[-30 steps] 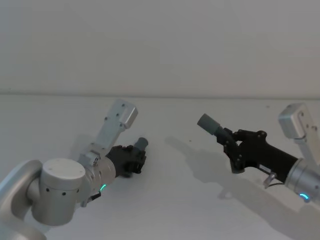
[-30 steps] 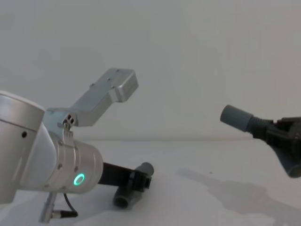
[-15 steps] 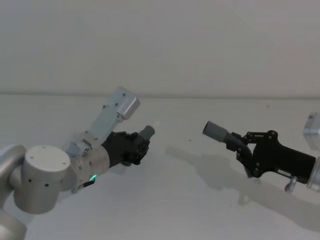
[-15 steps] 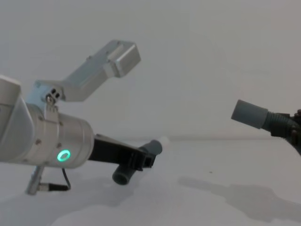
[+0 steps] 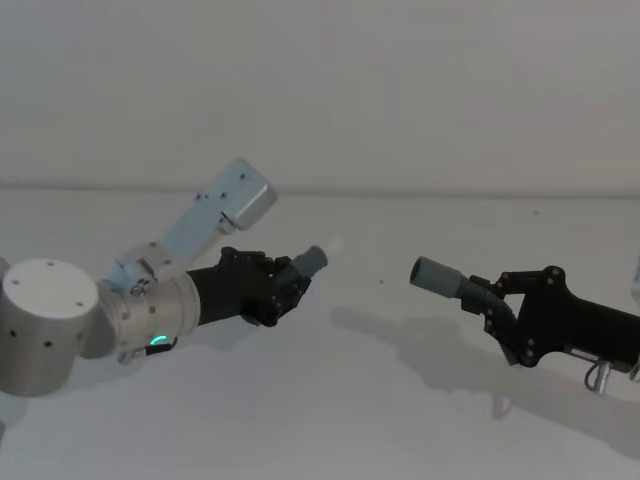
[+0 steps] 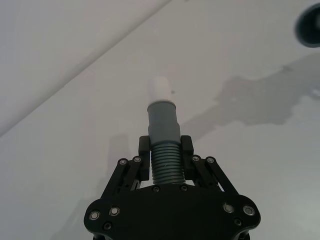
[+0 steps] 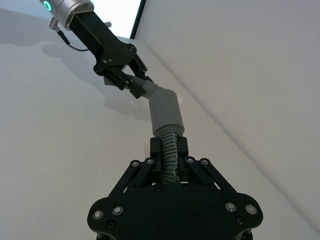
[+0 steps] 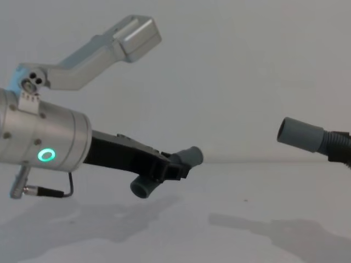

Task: Use both hands to pick up one end of the pipe from the table, align the ends, and insert them.

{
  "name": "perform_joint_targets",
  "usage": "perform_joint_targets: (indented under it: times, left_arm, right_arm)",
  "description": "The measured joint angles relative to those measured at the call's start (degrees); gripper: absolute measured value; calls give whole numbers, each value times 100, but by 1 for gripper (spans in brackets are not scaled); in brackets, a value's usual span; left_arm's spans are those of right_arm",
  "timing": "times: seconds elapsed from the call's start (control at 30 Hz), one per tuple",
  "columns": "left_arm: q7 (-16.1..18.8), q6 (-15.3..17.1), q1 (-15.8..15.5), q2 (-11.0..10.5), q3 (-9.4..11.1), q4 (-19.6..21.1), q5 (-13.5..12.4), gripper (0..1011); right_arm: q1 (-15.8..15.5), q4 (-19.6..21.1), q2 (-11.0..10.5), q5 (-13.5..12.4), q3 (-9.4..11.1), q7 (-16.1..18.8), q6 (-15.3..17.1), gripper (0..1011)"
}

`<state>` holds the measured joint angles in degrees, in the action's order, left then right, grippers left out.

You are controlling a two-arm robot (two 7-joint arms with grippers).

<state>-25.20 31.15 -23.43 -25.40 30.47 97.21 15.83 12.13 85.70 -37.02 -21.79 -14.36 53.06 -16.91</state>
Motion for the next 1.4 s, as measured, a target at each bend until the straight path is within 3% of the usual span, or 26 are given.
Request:
perform_joint_targets:
  times: [0.43,0.73,1.4]
  left_arm:
    - [-1168,-189,-343,-508,148,50,321,342]
    - [-1759,-257,-481,-784,132,152,614,342]
    - [-2411,-340,-611,-1067,74,224,1095,342]
  right_arm:
    - [-46,50,-43,-18,-31,42,-348,155]
    - [-17,27,-89,-98,-125,229,-517,155]
    - [166,-173,-179,-246,-375,697,-826,156]
